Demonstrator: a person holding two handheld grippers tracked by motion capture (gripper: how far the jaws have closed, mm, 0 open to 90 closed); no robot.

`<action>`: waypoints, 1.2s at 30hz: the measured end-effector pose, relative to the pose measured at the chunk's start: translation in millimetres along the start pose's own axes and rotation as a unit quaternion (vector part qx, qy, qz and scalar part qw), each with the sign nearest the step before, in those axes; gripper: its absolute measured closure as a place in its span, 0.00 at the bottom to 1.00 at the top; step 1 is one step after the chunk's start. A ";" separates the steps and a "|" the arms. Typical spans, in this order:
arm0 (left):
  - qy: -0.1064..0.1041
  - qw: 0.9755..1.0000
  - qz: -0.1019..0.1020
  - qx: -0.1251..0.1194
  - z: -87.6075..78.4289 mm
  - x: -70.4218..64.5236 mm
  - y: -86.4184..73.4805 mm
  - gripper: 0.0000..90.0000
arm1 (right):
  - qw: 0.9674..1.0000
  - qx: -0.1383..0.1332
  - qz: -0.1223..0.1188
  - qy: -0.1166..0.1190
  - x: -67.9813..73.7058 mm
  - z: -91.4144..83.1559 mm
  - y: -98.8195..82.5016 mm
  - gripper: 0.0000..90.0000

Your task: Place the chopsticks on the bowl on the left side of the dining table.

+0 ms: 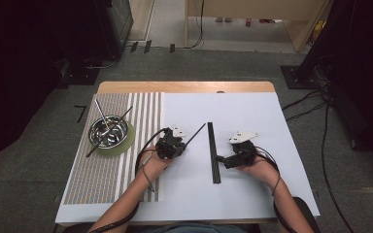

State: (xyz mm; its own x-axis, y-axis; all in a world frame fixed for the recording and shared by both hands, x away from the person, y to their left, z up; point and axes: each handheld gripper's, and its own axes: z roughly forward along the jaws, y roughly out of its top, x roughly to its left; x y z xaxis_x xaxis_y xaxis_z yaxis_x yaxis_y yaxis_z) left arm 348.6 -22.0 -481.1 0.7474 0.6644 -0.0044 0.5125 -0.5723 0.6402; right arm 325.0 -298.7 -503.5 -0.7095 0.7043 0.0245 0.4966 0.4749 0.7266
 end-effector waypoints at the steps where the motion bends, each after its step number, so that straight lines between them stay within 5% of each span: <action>1: 0.001 1.000 -0.001 -0.001 0.1 -0.3 -0.2 0.95 | 1.000 0.000 0.000 0.000 0.0 0.0 0.0 0.12; 9: 0.019 1.000 0.010 -0.009 1.0 -6.0 -2.8 0.95 | 1.000 0.000 0.000 0.000 0.0 0.0 0.0 0.12; 19: -0.011 0.999 -0.037 -0.005 -1.0 3.4 -1.0 0.97 | 1.000 0.000 0.000 0.000 0.0 0.0 0.0 0.12; 36: -0.031 0.998 -0.056 -0.018 -22.0 17.7 3.5 0.97 | 1.000 -0.001 -0.001 0.000 -0.2 0.1 0.0 0.12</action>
State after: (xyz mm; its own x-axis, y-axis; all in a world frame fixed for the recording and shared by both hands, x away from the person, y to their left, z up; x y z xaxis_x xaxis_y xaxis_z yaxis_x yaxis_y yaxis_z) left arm 354.4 -1.7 -462.0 0.7121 0.6910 -0.1243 0.5792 -0.4781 0.6602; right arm 325.2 -298.7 -503.5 -0.7106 0.7032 0.0239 0.4948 0.4754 0.7274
